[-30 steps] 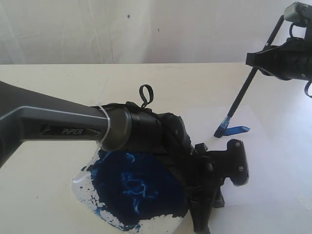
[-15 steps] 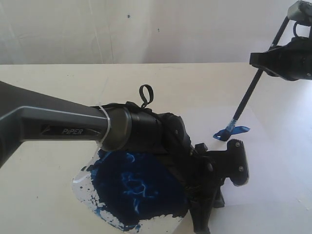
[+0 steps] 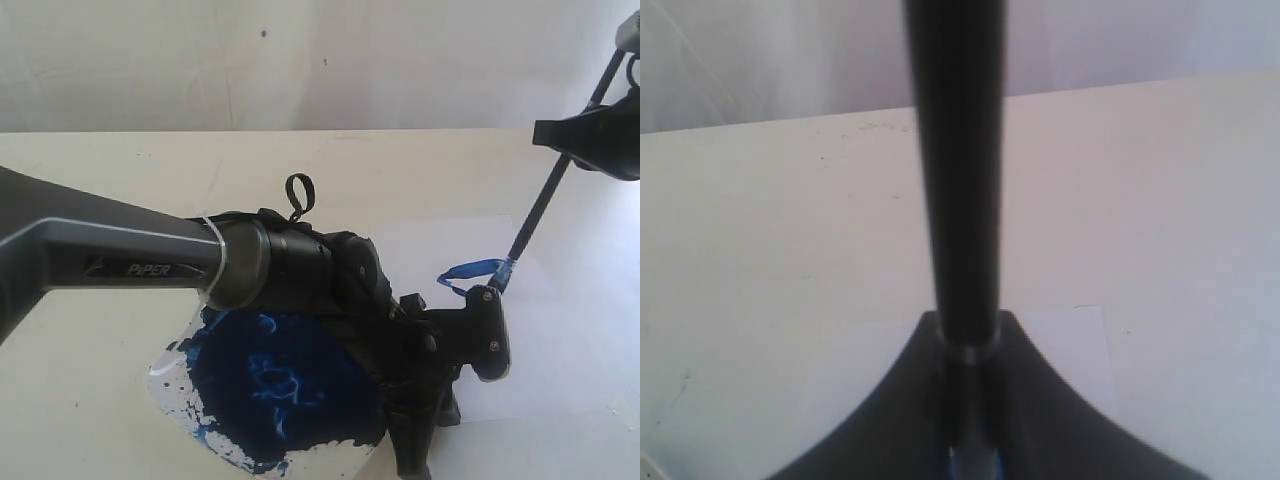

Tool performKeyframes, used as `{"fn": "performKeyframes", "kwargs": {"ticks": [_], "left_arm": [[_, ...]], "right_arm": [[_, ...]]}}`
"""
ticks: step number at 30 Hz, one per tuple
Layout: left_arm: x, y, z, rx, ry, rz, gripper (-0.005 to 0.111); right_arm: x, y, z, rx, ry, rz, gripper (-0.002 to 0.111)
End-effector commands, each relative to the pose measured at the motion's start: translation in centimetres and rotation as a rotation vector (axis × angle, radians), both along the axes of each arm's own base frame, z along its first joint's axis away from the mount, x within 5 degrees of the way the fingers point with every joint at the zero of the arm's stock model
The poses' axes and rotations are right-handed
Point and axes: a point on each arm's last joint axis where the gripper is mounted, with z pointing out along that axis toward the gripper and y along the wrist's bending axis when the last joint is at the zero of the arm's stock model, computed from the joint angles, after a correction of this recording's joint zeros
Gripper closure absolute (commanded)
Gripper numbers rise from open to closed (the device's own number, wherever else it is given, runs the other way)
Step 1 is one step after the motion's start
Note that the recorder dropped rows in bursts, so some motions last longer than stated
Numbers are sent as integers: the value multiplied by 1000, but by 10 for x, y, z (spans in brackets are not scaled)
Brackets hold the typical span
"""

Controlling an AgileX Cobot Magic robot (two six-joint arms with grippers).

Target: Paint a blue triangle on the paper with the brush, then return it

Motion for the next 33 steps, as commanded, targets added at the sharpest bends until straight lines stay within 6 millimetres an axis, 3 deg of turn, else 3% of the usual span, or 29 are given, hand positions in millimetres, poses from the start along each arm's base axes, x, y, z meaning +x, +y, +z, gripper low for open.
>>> {"fn": "performKeyframes", "kwargs": {"ticks": [1, 11, 19, 33], "left_arm": [[-4, 0, 0, 6, 26, -7, 107], [-4, 0, 0, 7, 28, -8, 107], [-4, 0, 0, 6, 26, -7, 107], [-4, 0, 0, 6, 26, -7, 107]], "right_arm": [[-8, -4, 2, -15, -4, -43, 108], [-14, -3, 13, 29, -31, -41, 108], [1, 9, 19, 92, -94, 76, 108], [19, 12, -7, 99, -15, 90, 108]]}}
